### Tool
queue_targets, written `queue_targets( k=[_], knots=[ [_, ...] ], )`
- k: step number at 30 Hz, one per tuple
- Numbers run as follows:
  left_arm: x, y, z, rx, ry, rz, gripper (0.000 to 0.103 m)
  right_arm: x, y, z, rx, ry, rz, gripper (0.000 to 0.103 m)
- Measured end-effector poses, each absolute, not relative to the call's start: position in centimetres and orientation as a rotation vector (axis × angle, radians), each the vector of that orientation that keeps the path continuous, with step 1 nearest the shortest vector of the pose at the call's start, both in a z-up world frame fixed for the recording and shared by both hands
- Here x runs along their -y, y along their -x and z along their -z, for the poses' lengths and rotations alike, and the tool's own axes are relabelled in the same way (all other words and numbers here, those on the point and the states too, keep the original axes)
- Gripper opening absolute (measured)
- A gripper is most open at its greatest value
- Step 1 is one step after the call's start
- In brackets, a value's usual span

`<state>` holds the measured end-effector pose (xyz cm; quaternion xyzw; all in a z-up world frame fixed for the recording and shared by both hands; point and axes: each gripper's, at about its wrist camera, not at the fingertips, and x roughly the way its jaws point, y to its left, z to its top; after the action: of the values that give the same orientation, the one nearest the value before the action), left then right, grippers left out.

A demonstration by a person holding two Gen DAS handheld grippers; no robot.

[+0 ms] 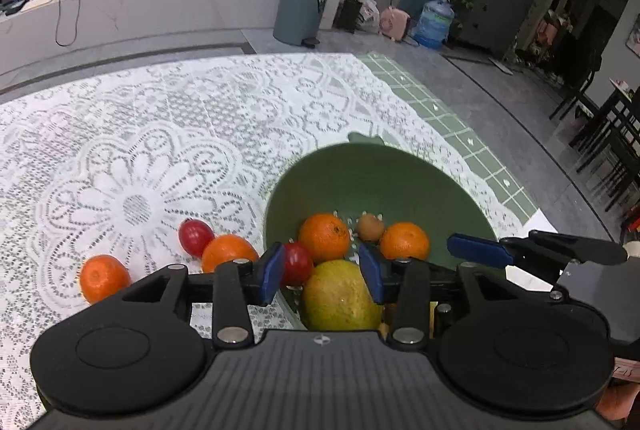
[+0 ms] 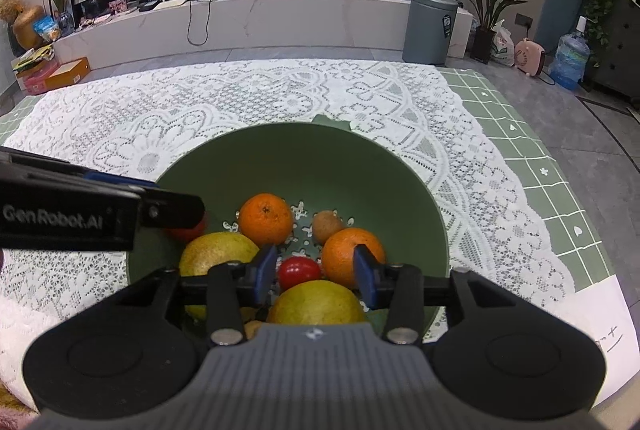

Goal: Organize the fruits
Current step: 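Lower the tomatoes into the colander and open both tools, then move both tools away from the colander toward the oranges on the lace cloth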

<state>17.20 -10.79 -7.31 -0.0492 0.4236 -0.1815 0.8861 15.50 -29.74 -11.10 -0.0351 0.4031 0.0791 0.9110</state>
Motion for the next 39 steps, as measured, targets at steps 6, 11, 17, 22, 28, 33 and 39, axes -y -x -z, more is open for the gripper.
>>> queue_targets(
  k=[6,11,17,22,28,33,39],
  knots=[
    [9.8,-16.4,6.1,-0.84,0.111,0.34,0.055,29.8,-15.2,10.7,-0.805,0.074,-0.152,0.057],
    [8.4,-15.4,5.4,-0.819,0.123,0.319,0.057,29.7,-14.7,10.3,-0.772,0.08,-0.135,0.073],
    [6.7,-14.1,4.6,-0.79,0.13,0.284,0.058,29.4,-13.9,9.6,-0.734,0.101,-0.115,0.079],
    [5.3,-13.0,4.1,-0.768,0.123,0.259,0.058,28.9,-13.2,9.2,-0.738,0.066,-0.135,0.079],
    [3.4,-11.7,3.9,-0.749,0.111,0.23,0.058,27.3,-12.1,8.8,-0.737,0.052,-0.181,0.079],
    [1.8,-11.0,4.4,-0.751,0.12,0.21,0.058,25.0,-11.3,8.8,-0.737,0.068,-0.244,0.079],
    [-0.2,-10.7,4.9,-0.757,0.146,0.189,0.058,22.1,-10.5,9.0,-0.738,0.113,-0.315,0.079]
  ],
)
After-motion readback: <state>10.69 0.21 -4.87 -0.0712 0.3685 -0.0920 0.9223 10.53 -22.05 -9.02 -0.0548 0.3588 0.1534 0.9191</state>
